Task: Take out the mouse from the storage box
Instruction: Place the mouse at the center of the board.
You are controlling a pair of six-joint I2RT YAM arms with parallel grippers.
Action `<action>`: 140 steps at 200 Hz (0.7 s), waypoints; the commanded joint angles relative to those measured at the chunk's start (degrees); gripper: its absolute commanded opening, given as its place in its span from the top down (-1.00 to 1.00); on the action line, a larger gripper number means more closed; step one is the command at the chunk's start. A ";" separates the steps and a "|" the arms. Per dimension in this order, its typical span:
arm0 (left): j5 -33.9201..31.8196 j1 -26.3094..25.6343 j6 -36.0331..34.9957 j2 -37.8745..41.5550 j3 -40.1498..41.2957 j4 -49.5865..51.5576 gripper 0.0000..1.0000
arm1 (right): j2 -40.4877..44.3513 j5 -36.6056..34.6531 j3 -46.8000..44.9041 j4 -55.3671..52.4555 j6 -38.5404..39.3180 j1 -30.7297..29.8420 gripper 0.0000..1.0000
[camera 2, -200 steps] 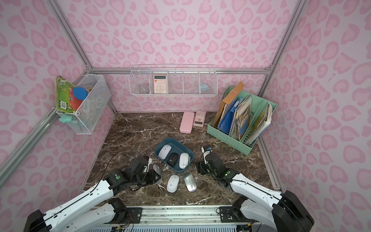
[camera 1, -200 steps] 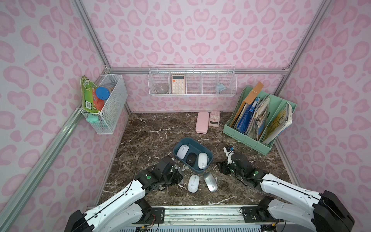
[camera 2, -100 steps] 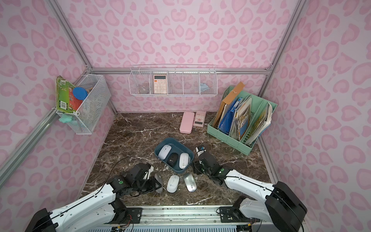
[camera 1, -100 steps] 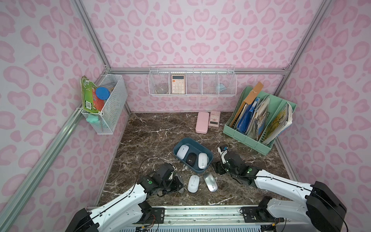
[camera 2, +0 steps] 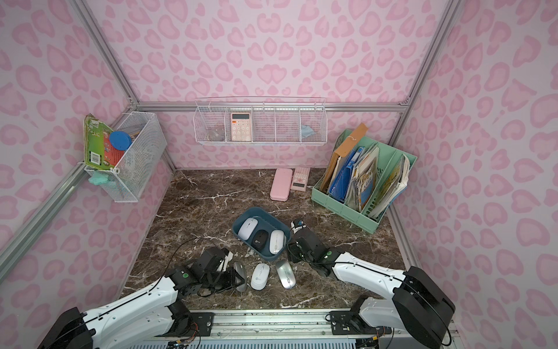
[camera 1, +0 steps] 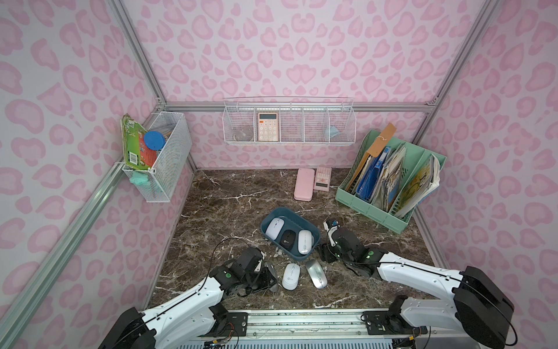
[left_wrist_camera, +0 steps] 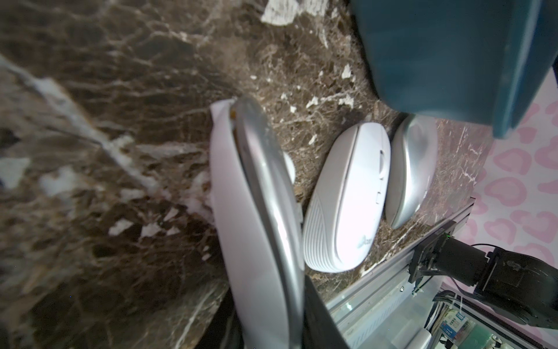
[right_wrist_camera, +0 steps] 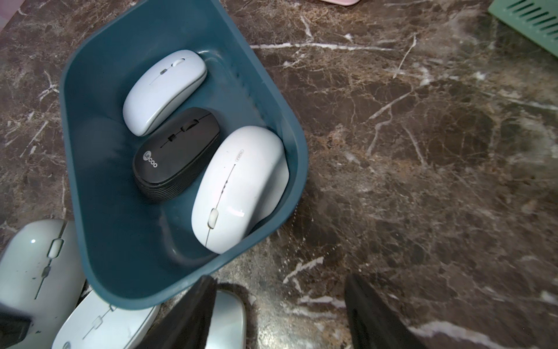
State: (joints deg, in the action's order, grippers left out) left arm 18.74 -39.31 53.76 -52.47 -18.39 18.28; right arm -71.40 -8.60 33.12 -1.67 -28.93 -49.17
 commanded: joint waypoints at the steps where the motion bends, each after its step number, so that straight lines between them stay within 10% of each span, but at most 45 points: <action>1: -1.66 0.41 -0.67 0.42 0.59 1.66 0.22 | -0.21 -1.11 0.96 -0.81 -0.33 -0.20 -0.42; 140: -18.08 0.99 -2.32 11.75 -5.87 21.21 -0.29 | -2.06 -1.80 4.13 -2.93 0.55 -0.79 -0.42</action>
State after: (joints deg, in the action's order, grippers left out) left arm 7.25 -38.37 53.56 -42.61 -21.47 31.81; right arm -73.45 -9.45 36.40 -3.49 -28.69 -49.87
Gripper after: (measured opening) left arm 0.639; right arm 0.711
